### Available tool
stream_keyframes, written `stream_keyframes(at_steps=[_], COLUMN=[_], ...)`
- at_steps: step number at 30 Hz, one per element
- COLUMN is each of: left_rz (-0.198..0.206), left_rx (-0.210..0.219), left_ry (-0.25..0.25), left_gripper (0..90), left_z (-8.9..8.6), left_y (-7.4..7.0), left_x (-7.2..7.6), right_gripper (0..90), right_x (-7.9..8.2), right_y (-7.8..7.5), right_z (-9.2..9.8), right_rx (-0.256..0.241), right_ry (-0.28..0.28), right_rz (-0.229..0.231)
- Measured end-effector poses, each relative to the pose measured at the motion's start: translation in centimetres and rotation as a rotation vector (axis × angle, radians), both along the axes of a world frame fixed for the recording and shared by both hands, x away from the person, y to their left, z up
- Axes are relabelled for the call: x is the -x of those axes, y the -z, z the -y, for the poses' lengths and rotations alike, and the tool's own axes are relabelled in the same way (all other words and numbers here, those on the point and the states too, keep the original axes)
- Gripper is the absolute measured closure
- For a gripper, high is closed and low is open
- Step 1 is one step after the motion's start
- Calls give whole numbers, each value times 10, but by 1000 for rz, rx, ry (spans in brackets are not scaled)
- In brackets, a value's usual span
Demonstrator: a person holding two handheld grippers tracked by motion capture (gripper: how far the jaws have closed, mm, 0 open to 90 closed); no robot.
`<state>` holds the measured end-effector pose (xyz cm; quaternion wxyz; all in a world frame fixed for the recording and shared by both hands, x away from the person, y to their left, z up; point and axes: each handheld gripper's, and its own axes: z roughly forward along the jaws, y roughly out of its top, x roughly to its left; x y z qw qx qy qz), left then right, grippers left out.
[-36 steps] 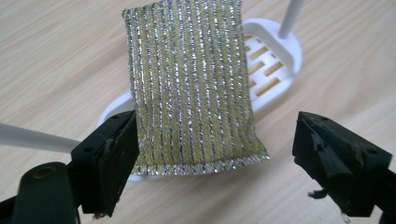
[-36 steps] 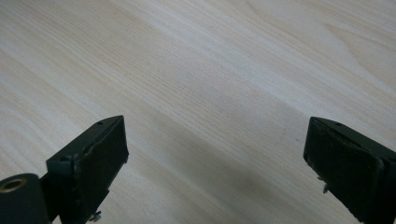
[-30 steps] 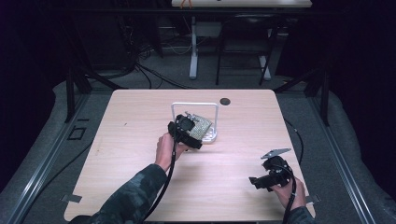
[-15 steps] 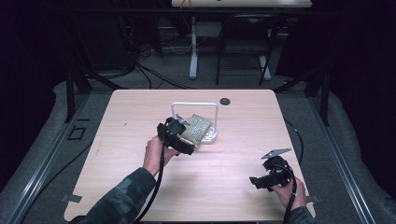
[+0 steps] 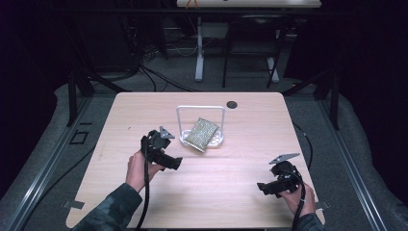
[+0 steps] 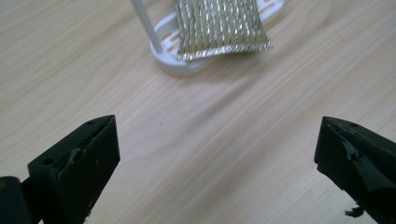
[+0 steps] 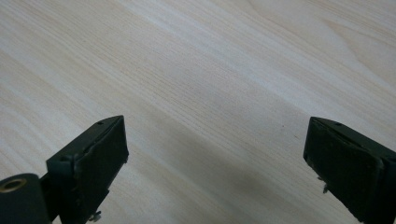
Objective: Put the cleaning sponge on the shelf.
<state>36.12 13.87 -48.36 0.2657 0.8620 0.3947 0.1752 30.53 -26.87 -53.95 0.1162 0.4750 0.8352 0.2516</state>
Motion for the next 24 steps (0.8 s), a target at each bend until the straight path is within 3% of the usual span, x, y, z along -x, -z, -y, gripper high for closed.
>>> stream_keyframes(at_steps=[10, 12, 15, 16, 21, 24], left_rz=[-20, -45, -56, -63, -68, -74], left_rx=[6, 2, -5, 13, 19, 8], left_ry=[-55, -69, -78, -89, -105, -111], left_gripper=[0, 0, 0, 0, 0, 0], left_z=[-37, -45, -48, -50, -54, -57], left_y=[18, 29, 34, 38, 42, 47], left_x=[18, 21, 20, 19, 16, 16], right_gripper=[60, 60, 60, 61, 61, 61], right_x=[0, 0, -1, -2, -2, -3], right_y=[0, 1, 2, 3, 3, 4], right_z=[-1, -2, -2, -2, -2, -2], right_rx=[1, 6, 12, 13, 3, 4], right_ry=[-1, -3, -6, -5, -5, -8], right_rz=[-7, -11, -16, -11, -15, -20])
